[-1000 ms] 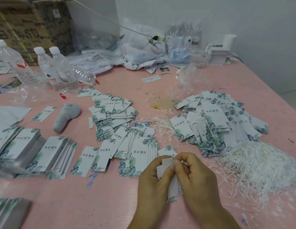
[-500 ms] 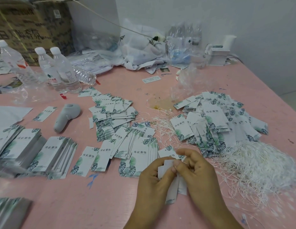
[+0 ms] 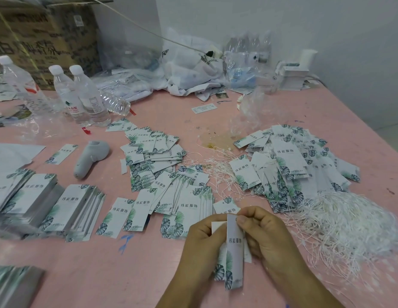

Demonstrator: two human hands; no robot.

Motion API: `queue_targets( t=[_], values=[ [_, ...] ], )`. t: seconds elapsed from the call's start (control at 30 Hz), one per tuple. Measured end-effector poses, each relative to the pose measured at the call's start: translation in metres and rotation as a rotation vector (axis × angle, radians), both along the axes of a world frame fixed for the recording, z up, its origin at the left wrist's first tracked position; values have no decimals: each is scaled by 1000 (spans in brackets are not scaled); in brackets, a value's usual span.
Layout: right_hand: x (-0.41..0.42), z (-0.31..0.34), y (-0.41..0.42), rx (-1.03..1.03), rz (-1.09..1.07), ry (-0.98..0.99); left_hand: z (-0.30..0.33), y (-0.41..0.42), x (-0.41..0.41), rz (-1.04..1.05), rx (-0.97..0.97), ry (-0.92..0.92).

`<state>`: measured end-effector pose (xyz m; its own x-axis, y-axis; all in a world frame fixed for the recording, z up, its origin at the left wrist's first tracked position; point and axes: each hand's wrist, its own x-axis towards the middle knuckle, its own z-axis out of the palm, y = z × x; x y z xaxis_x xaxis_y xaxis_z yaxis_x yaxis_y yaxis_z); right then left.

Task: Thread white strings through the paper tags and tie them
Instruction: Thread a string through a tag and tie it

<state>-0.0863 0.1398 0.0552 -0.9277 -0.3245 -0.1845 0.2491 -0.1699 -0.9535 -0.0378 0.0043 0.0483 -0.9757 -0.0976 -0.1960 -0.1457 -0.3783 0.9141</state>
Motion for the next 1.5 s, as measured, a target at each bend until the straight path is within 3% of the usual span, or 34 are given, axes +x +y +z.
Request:
queue_targets(
  t=[0.37,0.83,1.07,1.23,1.37,1.5],
  values=[
    [-2,-1,2,-33,92,-32,3,-1,2,111,-237,99],
    [-15,4,16,38,255,-113,1,5,4,230,-230,97],
    [-5,7,7,227,68,122,-1,6,5,253,-327,139],
    [1,8,2,340,52,290,-1,8,6,272,-512,246],
    [1,12,4,346,43,306,-4,8,6,322,-460,180],
    [3,12,9,504,66,391,-5,5,5,412,-443,128]
  ],
)
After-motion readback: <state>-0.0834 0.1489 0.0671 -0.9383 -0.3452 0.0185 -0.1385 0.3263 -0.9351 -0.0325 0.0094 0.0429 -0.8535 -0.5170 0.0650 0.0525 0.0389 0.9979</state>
